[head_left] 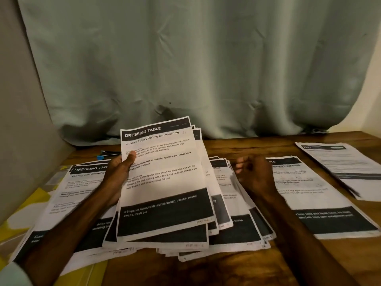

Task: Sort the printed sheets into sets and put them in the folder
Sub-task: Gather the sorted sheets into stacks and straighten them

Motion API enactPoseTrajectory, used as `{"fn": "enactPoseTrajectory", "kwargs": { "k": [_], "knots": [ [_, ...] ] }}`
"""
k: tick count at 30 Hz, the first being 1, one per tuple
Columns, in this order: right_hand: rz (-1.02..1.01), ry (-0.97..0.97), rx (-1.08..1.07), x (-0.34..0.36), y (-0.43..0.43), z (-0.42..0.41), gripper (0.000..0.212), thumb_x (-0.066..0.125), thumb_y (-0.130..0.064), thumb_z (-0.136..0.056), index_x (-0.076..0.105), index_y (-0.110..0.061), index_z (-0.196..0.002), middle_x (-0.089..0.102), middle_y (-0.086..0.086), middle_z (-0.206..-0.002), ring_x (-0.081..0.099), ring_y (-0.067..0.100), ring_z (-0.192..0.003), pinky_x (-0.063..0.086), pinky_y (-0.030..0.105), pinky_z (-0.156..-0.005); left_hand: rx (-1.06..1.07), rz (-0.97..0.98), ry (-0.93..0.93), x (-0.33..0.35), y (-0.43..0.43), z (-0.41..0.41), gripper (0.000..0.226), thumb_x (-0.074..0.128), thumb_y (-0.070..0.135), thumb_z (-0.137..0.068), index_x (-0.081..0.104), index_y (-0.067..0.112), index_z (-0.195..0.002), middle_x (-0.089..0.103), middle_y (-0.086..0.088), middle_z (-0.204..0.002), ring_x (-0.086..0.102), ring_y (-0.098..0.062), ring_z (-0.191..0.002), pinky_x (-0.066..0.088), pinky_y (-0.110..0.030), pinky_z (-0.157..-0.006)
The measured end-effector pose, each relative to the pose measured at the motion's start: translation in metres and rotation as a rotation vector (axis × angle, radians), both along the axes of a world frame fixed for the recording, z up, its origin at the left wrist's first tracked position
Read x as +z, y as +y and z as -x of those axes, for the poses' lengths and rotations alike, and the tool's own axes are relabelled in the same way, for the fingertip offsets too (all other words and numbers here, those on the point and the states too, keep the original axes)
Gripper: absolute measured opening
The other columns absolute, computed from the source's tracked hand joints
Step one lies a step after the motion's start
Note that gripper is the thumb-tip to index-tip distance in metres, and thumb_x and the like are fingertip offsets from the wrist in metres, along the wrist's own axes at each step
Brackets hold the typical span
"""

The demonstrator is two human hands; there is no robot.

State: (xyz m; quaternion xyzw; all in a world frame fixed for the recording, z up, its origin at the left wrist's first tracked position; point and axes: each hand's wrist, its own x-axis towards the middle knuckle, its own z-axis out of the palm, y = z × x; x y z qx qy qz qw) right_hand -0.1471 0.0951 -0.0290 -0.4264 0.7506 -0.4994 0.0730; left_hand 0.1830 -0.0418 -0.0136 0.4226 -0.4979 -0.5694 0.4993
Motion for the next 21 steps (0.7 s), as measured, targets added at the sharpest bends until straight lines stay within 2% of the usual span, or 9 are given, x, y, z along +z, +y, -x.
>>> {"fn": "enactPoseTrajectory", "kwargs": {
  "k": [2, 4, 6, 7, 9, 11, 14, 16, 21],
  "knots": [
    [-0.115, 0.062, 0.029, -0.003, -0.002, 0.002, 0.033, 0.068, 0.005, -0.089, 0.064, -0.025, -0.078, 0.07, -0.001, -0.087, 0.068, 0.016, -0.086, 0.058, 0.042, -0.089, -0.017, -0.004, 0.024, 0.0, 0.0, 0.0, 0.02, 0.058, 0.036, -0.101, 0.065, 0.022, -0.113, 0.079, -0.005, -0.095, 0.076, -0.021, -0.071, 0.063, -0.033, -0.056],
    [-0.17, 0.11, 0.047, -0.003, -0.004, 0.001, 0.034, 0.067, 0.005, -0.089, 0.063, -0.025, -0.077, 0.072, 0.002, -0.093, 0.066, 0.015, -0.085, 0.058, 0.036, -0.085, -0.016, 0.002, 0.035, 0.001, -0.001, 0.0, 0.016, 0.058, 0.035, -0.101, 0.064, 0.023, -0.109, 0.079, -0.001, -0.088, 0.075, -0.018, -0.067, 0.062, -0.032, -0.054],
    [-0.183, 0.144, 0.075, -0.004, -0.003, 0.001, 0.018, 0.071, -0.002, -0.09, 0.07, -0.017, -0.082, 0.072, 0.003, -0.095, 0.063, 0.009, -0.08, 0.053, 0.023, -0.075, -0.012, 0.01, 0.039, 0.001, -0.001, 0.0, 0.014, 0.057, 0.034, -0.102, 0.064, 0.024, -0.108, 0.079, 0.001, -0.084, 0.075, -0.017, -0.066, 0.062, -0.031, -0.053],
    [-0.182, 0.151, 0.096, -0.004, -0.003, 0.0, 0.007, 0.075, -0.009, -0.089, 0.072, -0.013, -0.084, 0.074, 0.003, -0.092, 0.064, 0.009, -0.079, 0.052, 0.022, -0.073, -0.017, 0.013, 0.039, 0.001, -0.002, -0.001, 0.015, 0.057, 0.034, -0.102, 0.065, 0.024, -0.11, 0.079, 0.001, -0.084, 0.075, -0.017, -0.066, 0.061, -0.03, -0.051],
    [-0.211, 0.172, 0.13, -0.008, -0.001, -0.004, 0.018, 0.081, -0.026, -0.086, 0.073, -0.01, -0.081, 0.074, 0.004, -0.08, 0.068, 0.013, -0.075, 0.052, 0.029, -0.072, -0.029, 0.019, 0.046, 0.0, -0.002, 0.0, 0.015, 0.057, 0.032, -0.102, 0.065, 0.022, -0.11, 0.079, 0.002, -0.083, 0.075, -0.016, -0.065, 0.059, -0.029, -0.049],
    [-0.266, 0.188, 0.133, -0.008, 0.001, -0.01, 0.027, 0.082, -0.033, -0.084, 0.072, -0.007, -0.081, 0.071, 0.006, -0.075, 0.067, 0.014, -0.073, 0.049, 0.028, -0.069, -0.035, 0.015, 0.047, -0.001, -0.003, 0.0, 0.014, 0.057, 0.032, -0.102, 0.064, 0.023, -0.109, 0.079, 0.003, -0.083, 0.075, -0.015, -0.064, 0.059, -0.028, -0.049],
    [-0.284, 0.197, 0.111, -0.007, 0.001, -0.017, 0.031, 0.083, -0.033, -0.082, 0.072, -0.004, -0.086, 0.071, 0.007, -0.079, 0.061, 0.01, -0.069, 0.051, 0.028, -0.074, -0.048, 0.005, 0.054, -0.001, -0.005, -0.001, 0.015, 0.058, 0.034, -0.101, 0.065, 0.024, -0.11, 0.079, -0.001, -0.091, 0.076, -0.018, -0.069, 0.061, -0.032, -0.053],
    [-0.281, 0.176, 0.093, -0.006, -0.001, -0.016, 0.031, 0.085, -0.033, -0.08, 0.07, -0.006, -0.084, 0.067, 0.002, -0.075, 0.057, 0.007, -0.066, 0.052, 0.03, -0.075, -0.054, 0.003, 0.06, -0.002, -0.005, -0.002, 0.015, 0.059, 0.034, -0.101, 0.065, 0.024, -0.11, 0.079, -0.001, -0.091, 0.076, -0.019, -0.069, 0.062, -0.032, -0.053],
    [-0.265, 0.127, 0.072, -0.007, -0.002, -0.013, 0.036, 0.092, -0.035, -0.07, 0.066, -0.013, -0.079, 0.068, -0.001, -0.075, 0.066, 0.015, -0.074, 0.058, 0.04, -0.076, -0.059, 0.015, 0.058, -0.003, -0.002, -0.002, 0.014, 0.059, 0.032, -0.101, 0.066, 0.023, -0.109, 0.079, -0.002, -0.091, 0.076, -0.019, -0.071, 0.063, -0.034, -0.056]
  ]
}}
